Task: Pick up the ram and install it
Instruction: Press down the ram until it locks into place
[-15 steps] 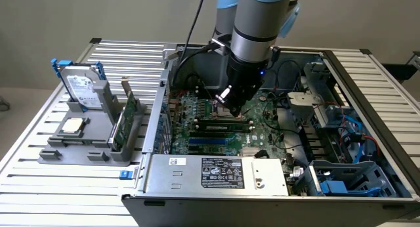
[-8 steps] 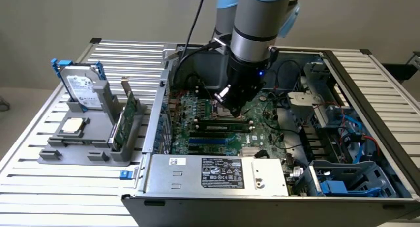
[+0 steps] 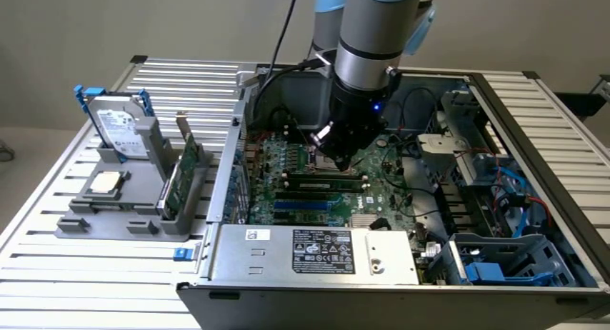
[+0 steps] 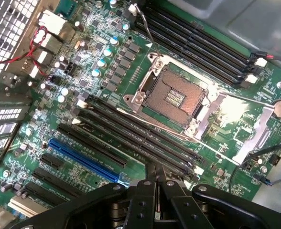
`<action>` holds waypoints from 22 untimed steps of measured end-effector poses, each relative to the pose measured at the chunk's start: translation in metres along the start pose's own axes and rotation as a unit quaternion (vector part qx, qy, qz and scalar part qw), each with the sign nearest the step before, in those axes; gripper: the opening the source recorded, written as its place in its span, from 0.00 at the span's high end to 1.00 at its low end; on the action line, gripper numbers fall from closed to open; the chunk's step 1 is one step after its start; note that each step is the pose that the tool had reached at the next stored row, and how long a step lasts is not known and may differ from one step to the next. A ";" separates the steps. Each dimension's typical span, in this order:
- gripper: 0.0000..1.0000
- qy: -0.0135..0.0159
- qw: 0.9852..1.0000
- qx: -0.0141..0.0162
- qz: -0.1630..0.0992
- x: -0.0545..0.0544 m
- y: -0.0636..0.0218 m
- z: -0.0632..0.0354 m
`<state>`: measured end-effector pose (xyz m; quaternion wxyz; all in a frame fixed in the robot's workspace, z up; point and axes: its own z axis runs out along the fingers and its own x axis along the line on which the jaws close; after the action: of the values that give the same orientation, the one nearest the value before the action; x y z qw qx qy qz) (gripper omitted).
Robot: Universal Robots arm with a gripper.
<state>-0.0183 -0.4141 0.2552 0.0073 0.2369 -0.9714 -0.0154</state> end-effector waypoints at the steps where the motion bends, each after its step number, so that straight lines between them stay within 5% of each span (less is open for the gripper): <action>1: 0.89 0.000 1.000 0.000 0.007 0.000 0.0000 0.0000; 11: 0.89 -0.002 0.997 0.000 0.080 0.000 0.0000 0.0000; 16: 0.89 -0.004 0.993 -0.001 0.118 0.000 0.0000 0.0000; 22: 0.89 -0.005 0.986 -0.001 0.164 0.000 0.0000 0.0000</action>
<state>-0.0183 -0.4141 0.2552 0.0047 0.0743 -0.9971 -0.0161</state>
